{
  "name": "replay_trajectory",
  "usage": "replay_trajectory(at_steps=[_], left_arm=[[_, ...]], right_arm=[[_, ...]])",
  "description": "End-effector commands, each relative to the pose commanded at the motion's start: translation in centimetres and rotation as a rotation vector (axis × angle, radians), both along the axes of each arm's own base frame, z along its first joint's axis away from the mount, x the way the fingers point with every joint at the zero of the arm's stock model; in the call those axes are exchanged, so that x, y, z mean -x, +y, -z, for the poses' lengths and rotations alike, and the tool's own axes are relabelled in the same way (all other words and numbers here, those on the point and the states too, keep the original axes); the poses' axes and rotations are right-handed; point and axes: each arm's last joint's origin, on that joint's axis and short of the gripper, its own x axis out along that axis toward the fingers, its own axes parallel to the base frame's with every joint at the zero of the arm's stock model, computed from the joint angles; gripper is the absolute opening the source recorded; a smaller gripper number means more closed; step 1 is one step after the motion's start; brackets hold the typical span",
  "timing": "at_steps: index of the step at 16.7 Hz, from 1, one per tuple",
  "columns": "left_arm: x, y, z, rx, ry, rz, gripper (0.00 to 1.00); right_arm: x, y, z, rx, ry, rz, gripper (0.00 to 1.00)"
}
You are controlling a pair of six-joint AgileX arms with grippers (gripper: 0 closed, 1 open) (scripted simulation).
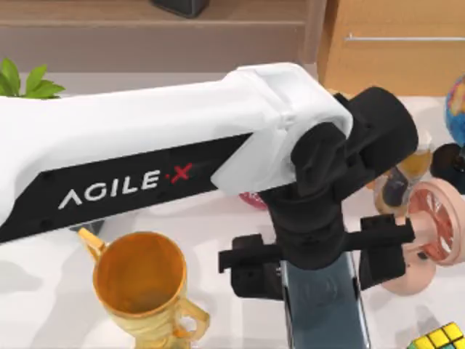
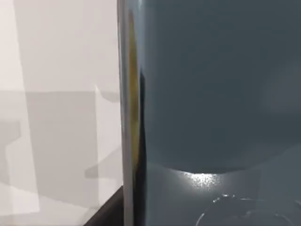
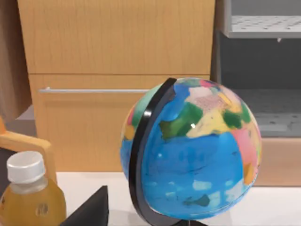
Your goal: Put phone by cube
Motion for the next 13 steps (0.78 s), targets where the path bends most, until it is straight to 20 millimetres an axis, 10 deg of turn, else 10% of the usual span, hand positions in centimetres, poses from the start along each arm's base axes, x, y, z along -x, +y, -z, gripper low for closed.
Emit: replay_trajectory(at_steps=[6,13], left_arm=[[4.4,-3.0,4.4,-0.196,-0.05,0.027,0.0],[4.7,-3.2,4.7,-0.212,-0.06,0.03,0.0]], right_arm=[[0.0,0.0,0.0,0.0,0.0,0.0,1.0],[0.0,0.0,0.0,0.0,0.0,0.0,1.0]])
